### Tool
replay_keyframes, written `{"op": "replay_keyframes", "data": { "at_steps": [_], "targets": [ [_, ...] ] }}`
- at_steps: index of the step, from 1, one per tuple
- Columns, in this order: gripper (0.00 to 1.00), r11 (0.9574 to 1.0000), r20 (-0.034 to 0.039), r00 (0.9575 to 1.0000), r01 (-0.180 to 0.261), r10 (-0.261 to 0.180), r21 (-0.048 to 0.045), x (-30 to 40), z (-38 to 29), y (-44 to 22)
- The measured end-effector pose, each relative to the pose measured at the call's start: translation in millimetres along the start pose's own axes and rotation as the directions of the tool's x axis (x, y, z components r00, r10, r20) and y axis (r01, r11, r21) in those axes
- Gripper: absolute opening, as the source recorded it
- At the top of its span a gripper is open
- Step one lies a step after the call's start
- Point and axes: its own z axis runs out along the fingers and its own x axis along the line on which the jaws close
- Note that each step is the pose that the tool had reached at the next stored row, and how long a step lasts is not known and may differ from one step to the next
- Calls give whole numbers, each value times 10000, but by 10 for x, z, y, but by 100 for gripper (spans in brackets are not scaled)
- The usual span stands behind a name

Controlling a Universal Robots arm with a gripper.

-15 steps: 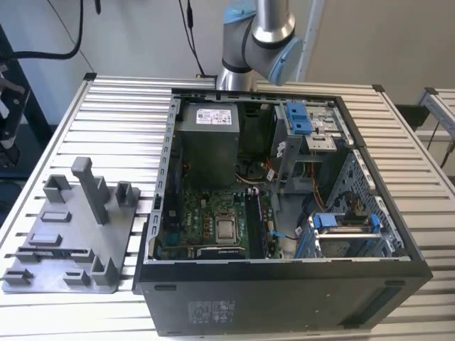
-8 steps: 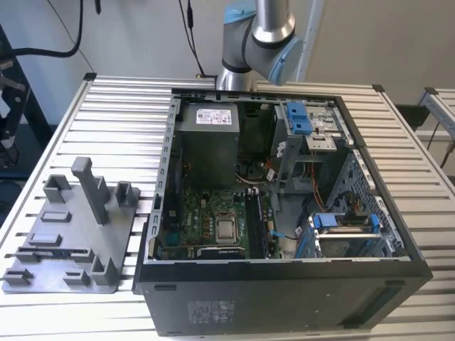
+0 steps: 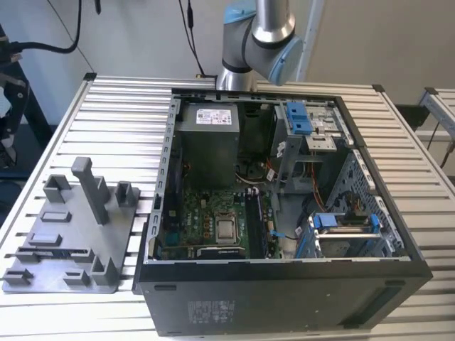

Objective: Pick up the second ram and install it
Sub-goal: 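Pick up the second ram and move it above second insertion slot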

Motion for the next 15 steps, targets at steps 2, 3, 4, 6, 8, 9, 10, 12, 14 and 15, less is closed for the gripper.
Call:
{"op": "replay_keyframes", "data": {
  "at_steps": [2, 3, 4, 6, 8, 9, 10, 12, 14, 15],
  "targets": [
    [11, 9993, -18, 9993, 365, -365, 3, 0, 0, 0],
    [11, 9986, -27, 9986, 525, -525, 5, 0, 0, 0],
    [11, 9978, -36, 9978, 665, -665, 7, 0, 0, 0],
    [11, 9954, -53, 9954, 959, -959, 14, 0, 0, -1],
    [11, 9925, -68, 9924, 1225, -1225, 21, 1, 0, 0],
    [11, 9907, -77, 9907, 1362, -1362, 23, 2, 0, 0],
    [11, 9888, -84, 9888, 1492, -1492, 25, 2, 0, 0],
    [11, 9849, -98, 9848, 1734, -1733, 28, 3, 0, 1],
    [11, 9807, -112, 9807, 1955, -1954, 31, 4, 0, 1],
    [11, 9784, -119, 9783, 2069, -2068, 33, 4, 0, 2]
  ]
}}
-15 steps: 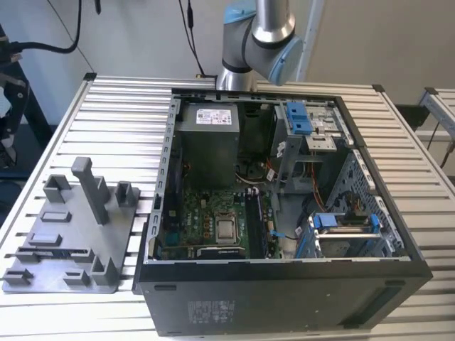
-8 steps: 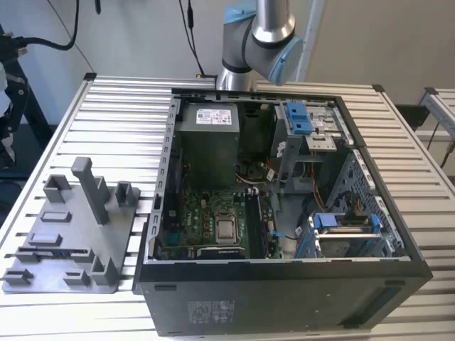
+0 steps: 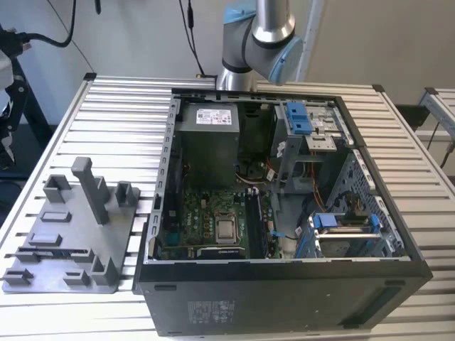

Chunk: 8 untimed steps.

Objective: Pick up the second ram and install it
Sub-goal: 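Pick up the second ram and move it above second insertion slot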

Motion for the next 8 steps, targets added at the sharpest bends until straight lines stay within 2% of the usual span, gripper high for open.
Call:
{"op": "replay_keyframes", "data": {
  "at_steps": [8],
  "targets": [
    [11, 9966, -46, 9966, 819, -819, 17, 3, 0, 2]
  ]
}}
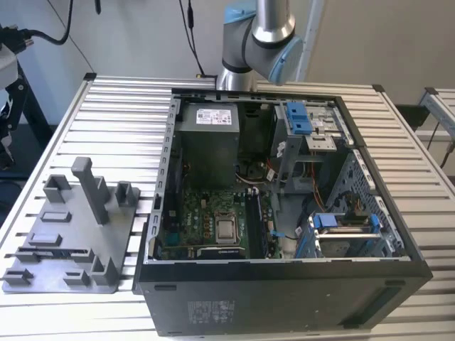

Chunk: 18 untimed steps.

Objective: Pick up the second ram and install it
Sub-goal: 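Pick up the second ram and move it above second insertion slot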

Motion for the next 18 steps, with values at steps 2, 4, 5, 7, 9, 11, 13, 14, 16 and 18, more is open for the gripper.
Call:
{"op": "replay_keyframes", "data": {
  "at_steps": [2, 4, 5, 7, 9, 11, 13, 14, 16, 18],
  "targets": [
    [11, 9998, -10, 9998, 193, -193, 4, 0, 0, 0],
    [11, 9992, -20, 9992, 398, -398, 7, 0, 0, 1],
    [11, 9987, -26, 9987, 500, -500, 8, 1, 0, 1],
    [11, 9975, -36, 9975, 702, -702, 11, 1, 0, 1],
    [11, 9959, -48, 9959, 903, -903, 15, 1, 0, 1],
    [11, 9939, -64, 9939, 1099, -1099, 24, 2, 0, 2],
    [11, 9917, -79, 9917, 1285, -1284, 29, 3, 0, 2],
    [11, 9904, -85, 9904, 1382, -1382, 32, 3, 0, 2],
    [11, 9876, -99, 9876, 1567, -1567, 38, 4, 0, 3],
    [11, 9844, -112, 9843, 1761, -1760, 41, 4, 0, 3]
  ]
}}
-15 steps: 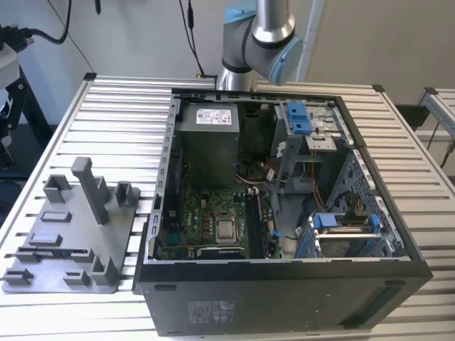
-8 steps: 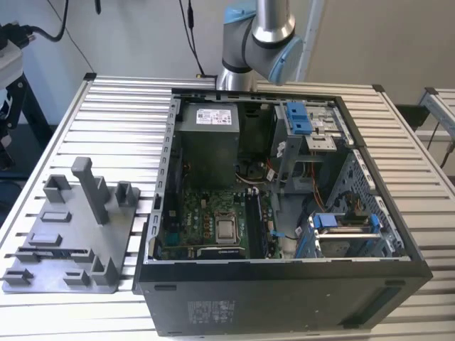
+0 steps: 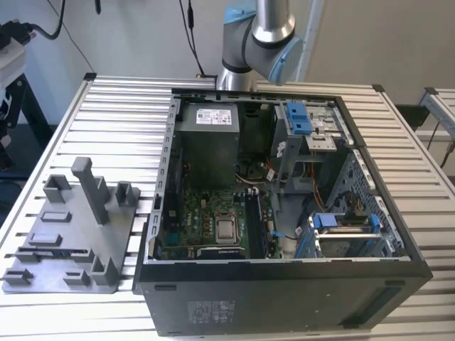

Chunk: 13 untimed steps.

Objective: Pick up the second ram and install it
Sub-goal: 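Pick up the second ram and move it above second insertion slot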

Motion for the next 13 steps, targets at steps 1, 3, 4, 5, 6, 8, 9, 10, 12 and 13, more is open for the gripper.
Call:
{"op": "replay_keyframes", "data": {
  "at_steps": [1, 3, 4, 5, 6, 8, 9, 10, 12, 13],
  "targets": [
    [11, 10000, -9, 10000, 93, -93, 5, 1, 0, 1],
    [11, 9996, -32, 9996, 264, -264, 20, 3, 0, 4],
    [11, 9994, -47, 9994, 350, -350, 29, 4, -1, 6],
    [11, 9991, -58, 9991, 432, -432, 36, 5, -1, 7],
    [11, 9986, -68, 9986, 519, -519, 42, 6, -1, 8],
    [11, 9975, -82, 9975, 701, -700, 51, 7, 0, 9],
    [11, 9968, -88, 9968, 794, -794, 54, 8, 1, 9],
    [11, 9960, -93, 9960, 887, -886, 55, 8, 1, 10],
    [11, 9942, -108, 9942, 1073, -1072, 60, 10, 0, 12],
    [11, 9924, -114, 9923, 1231, -1230, 61, 10, 1, 11]
  ]
}}
